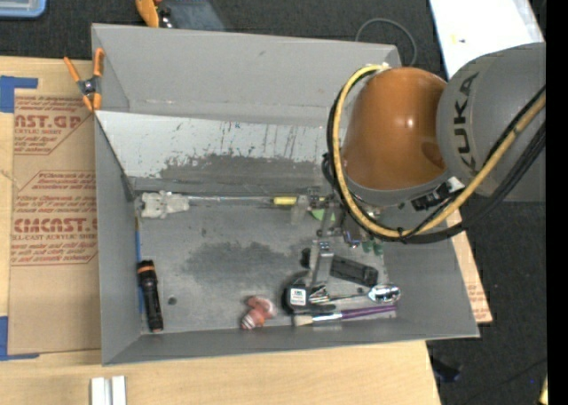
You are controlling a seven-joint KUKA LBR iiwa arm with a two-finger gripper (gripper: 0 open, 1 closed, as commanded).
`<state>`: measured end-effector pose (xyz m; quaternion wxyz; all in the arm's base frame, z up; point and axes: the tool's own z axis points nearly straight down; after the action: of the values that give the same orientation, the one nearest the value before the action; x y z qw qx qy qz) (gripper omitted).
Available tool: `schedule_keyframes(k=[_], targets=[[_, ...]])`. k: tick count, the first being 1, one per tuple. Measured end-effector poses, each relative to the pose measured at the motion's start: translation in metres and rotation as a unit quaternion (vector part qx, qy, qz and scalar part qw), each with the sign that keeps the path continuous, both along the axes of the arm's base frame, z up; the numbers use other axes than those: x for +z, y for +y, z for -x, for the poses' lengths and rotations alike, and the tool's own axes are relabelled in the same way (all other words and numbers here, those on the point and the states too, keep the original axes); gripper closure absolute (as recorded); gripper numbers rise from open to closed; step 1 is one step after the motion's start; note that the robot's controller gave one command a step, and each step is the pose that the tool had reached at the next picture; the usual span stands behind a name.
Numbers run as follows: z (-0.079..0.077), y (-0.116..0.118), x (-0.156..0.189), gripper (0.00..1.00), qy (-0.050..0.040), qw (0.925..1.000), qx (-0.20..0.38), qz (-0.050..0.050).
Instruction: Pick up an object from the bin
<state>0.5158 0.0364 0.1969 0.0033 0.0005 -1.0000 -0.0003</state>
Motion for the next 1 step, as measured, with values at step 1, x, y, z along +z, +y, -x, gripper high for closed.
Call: schedule_keyframes(k=[1], targets=[[-0.0017, -0.0001, 0.0038, 0.00, -0.0039, 1.0000, 0.000, 0.000]])
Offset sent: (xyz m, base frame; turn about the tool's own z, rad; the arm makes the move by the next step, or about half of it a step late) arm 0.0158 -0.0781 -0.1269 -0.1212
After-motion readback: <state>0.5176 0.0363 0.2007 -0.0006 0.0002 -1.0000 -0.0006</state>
